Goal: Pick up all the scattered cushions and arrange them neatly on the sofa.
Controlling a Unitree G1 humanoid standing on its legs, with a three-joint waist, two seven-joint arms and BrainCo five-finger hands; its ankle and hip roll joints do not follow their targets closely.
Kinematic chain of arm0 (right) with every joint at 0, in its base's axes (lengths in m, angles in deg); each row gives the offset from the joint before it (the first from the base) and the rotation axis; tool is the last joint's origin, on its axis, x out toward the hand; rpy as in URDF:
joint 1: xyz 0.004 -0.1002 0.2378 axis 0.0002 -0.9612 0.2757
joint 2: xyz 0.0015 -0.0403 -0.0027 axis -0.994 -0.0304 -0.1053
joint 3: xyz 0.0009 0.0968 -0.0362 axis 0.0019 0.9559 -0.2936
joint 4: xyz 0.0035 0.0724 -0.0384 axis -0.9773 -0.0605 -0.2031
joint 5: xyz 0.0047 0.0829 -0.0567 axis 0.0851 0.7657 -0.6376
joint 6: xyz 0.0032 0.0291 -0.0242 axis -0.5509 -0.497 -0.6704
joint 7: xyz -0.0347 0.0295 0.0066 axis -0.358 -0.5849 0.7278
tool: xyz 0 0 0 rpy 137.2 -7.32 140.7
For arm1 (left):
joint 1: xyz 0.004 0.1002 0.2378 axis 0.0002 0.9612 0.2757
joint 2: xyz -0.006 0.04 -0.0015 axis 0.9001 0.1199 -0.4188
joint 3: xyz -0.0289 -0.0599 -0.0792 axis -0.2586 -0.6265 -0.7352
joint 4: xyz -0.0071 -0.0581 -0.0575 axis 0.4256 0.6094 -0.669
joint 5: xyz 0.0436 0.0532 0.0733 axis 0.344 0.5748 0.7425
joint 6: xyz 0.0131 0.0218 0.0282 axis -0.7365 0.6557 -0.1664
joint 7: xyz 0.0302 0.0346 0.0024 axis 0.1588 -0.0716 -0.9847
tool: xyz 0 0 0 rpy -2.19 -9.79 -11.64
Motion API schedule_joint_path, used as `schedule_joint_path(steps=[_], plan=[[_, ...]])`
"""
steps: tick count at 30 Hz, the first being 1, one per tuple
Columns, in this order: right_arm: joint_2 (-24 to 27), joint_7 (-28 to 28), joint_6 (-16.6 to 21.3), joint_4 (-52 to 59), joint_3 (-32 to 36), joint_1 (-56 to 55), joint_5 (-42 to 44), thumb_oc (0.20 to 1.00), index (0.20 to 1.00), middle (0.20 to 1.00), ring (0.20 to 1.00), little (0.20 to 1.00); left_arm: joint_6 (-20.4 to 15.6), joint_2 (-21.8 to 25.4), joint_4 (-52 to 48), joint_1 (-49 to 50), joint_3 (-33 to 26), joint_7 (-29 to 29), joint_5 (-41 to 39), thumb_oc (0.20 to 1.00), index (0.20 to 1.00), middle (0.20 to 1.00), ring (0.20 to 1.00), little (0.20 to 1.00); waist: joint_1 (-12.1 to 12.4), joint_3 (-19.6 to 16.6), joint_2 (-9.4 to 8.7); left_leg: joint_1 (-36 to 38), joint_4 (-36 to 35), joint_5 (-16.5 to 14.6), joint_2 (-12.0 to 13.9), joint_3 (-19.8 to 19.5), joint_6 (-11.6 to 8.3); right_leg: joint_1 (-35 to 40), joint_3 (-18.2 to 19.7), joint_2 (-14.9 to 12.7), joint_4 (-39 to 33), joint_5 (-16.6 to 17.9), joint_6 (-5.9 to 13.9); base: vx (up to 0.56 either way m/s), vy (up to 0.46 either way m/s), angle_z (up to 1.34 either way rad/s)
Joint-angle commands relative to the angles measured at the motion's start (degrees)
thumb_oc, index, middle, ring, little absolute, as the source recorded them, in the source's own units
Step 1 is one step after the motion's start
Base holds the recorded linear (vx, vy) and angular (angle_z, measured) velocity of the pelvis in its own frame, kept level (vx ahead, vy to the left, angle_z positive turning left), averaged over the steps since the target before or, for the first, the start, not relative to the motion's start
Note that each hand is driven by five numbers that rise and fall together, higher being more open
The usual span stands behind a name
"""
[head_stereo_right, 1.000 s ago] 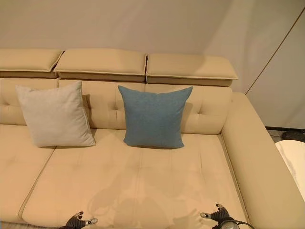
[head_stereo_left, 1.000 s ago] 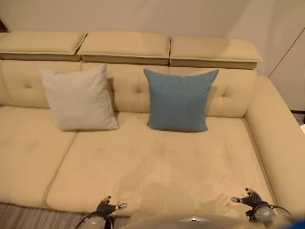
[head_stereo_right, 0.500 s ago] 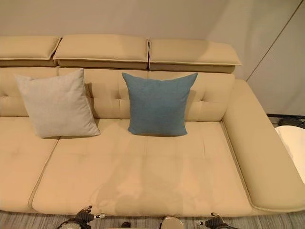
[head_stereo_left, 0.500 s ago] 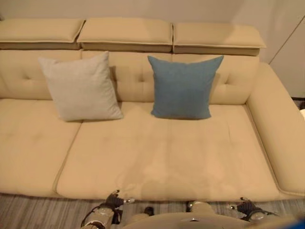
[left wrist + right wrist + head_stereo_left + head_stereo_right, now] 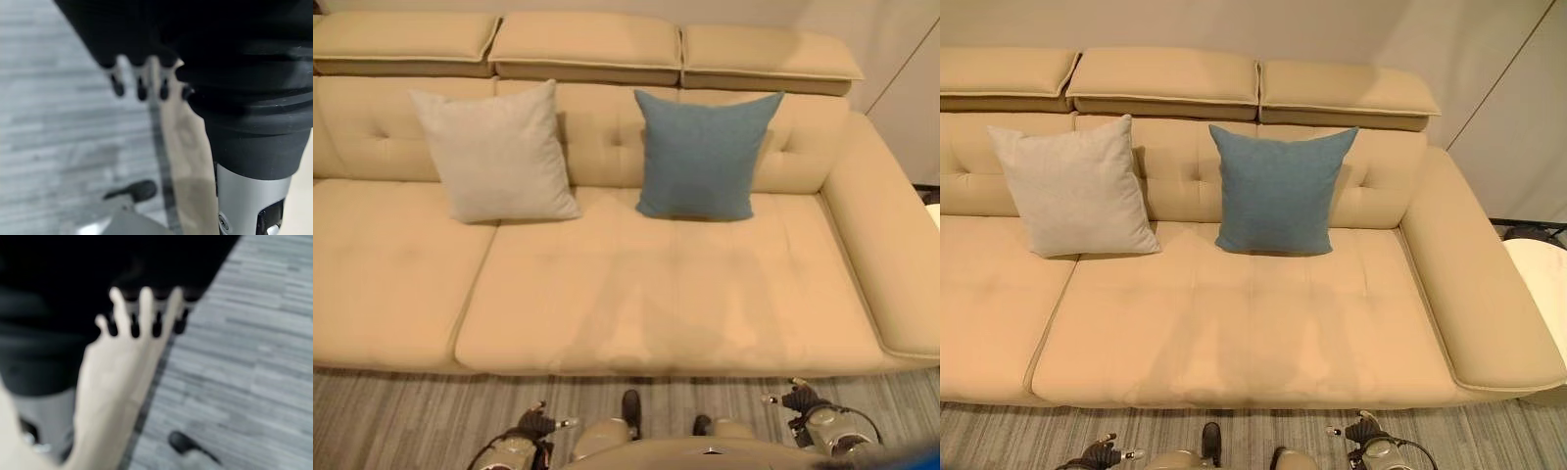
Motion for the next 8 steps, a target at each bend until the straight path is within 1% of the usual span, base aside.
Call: schedule_joint_path(steps=[1, 4, 8], plan=[[2.03, 0.63, 0.40, -0.30, -1.86, -0.12, 0.95, 1.000, 1.000, 1.000, 1.000, 1.000, -0.33, -0.22, 0.46, -2.77, -1.47, -0.89, 0.22, 1.000, 1.000, 1.000, 1.000, 1.000, -0.55, -1.96, -0.33, -0.26, 2.54, -5.90, -0.44, -6.57, -3.10, -1.27, 0.23, 1.31, -3.90, 5.86, 2.07, -0.09, -0.140, 0.05], [2.29, 0.93, 0.36, -1.18, -1.51, -0.55, 1.25, 1.000, 1.000, 1.000, 1.000, 1.000, -0.10, -0.55, 0.85, -3.04, -0.96, -0.66, 0.97, 1.000, 1.000, 1.000, 1.000, 1.000, -0.88, -2.17, -0.31, 1.10, 0.64, -4.98, 0.19, -6.11, -3.76, 0.51, -0.41, 1.82, -6.77, 6.80, 2.04, -0.04, -0.090, 0.02], [2.23, 1.31, 0.39, -2.09, -0.98, -1.39, 1.37, 1.000, 1.000, 1.000, 1.000, 1.000, 0.35, -0.67, 1.28, -2.78, -0.36, -0.59, 2.41, 1.000, 1.000, 1.000, 1.000, 1.000, -1.40, -2.44, 0.12, 3.31, -2.07, -3.52, 0.97, -5.38, -4.61, 1.95, -1.01, 2.21, -8.37, 7.15, 1.88, -0.02, -0.038, 0.14]])
